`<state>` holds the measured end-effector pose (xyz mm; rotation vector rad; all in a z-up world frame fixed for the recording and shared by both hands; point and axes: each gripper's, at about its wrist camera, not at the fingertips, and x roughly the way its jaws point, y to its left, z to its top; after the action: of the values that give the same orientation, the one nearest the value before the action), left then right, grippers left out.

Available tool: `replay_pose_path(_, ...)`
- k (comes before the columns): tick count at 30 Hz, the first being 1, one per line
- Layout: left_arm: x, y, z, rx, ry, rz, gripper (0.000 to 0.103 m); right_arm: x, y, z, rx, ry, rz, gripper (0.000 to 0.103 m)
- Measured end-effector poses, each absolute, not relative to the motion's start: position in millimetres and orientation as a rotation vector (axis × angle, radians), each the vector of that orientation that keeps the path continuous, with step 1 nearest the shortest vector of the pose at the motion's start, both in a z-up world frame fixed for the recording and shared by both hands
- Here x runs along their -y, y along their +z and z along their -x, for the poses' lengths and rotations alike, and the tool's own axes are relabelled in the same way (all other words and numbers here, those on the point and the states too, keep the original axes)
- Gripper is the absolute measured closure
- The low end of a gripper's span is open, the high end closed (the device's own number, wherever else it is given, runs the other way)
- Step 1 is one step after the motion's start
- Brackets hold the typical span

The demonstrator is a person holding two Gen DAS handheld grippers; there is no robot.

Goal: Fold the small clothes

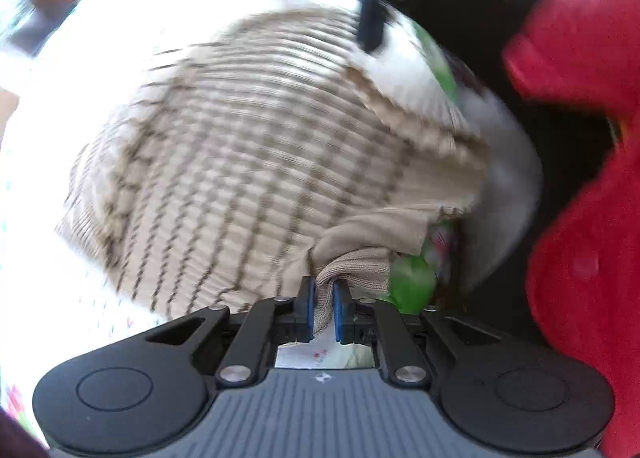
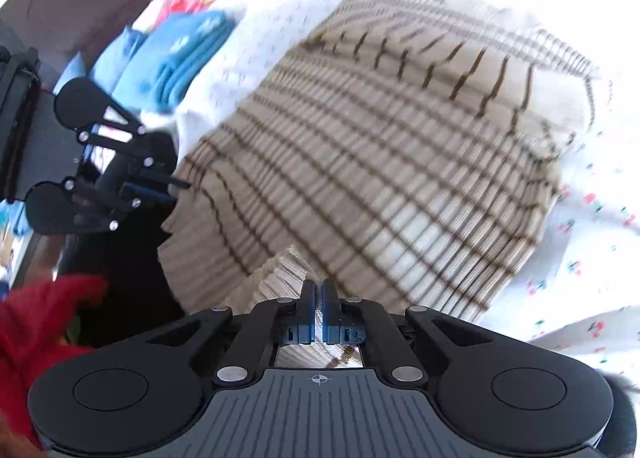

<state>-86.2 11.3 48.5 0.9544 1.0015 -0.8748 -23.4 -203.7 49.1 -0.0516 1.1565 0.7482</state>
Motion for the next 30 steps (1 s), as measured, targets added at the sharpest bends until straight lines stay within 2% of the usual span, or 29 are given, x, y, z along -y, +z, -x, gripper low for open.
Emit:
replay_pose_path(4, -25, 74, 60, -0.994, -0.757, -0.682, 0.087, 219, 70, 11, -1.059, 0.674, -0.034, 0.102)
replay_pose_path(9, -50, 98, 13, -0.891, -0.576, -0.401, 0.087, 247, 84, -12, -0.904, 0.500, -0.162, 0.102)
replay_pose_path(12, -73, 96, -17, -0.835, -0.458, -0.239, 0.087, 263, 75, -29, -0.818, 0.358, -0.232, 0.102)
replay_pose_path(15, -86, 78, -38, -0.846, -0.365, -0.104, 0.087, 266, 47, -44, -0.841, 0.279, -0.251, 0.102)
replay_pose_path(20, -90, 23, -45, -0.941, -0.295, -0.109, 0.087, 268, -7, -59, -0.953, 0.242, -0.274, 0.097)
replay_pose_path(21, -89, 11, -47, -0.961, -0.291, -0.102, 0.086, 270, -12, -58, -0.961, 0.227, -0.288, 0.093)
replay_pose_path(26, -91, 3, -39, -0.975, -0.292, -0.070, 0.085, 272, -10, -54, -0.959, 0.259, -0.301, 0.089)
replay_pose_path(28, -92, 2, -44, -0.968, -0.295, -0.057, 0.079, 270, -10, -57, -0.967, 0.267, -0.299, 0.087)
replay_pose_path(30, -94, 3, -46, -0.960, -0.285, -0.044, 0.068, 267, -10, -59, -0.971, 0.280, -0.303, 0.083)
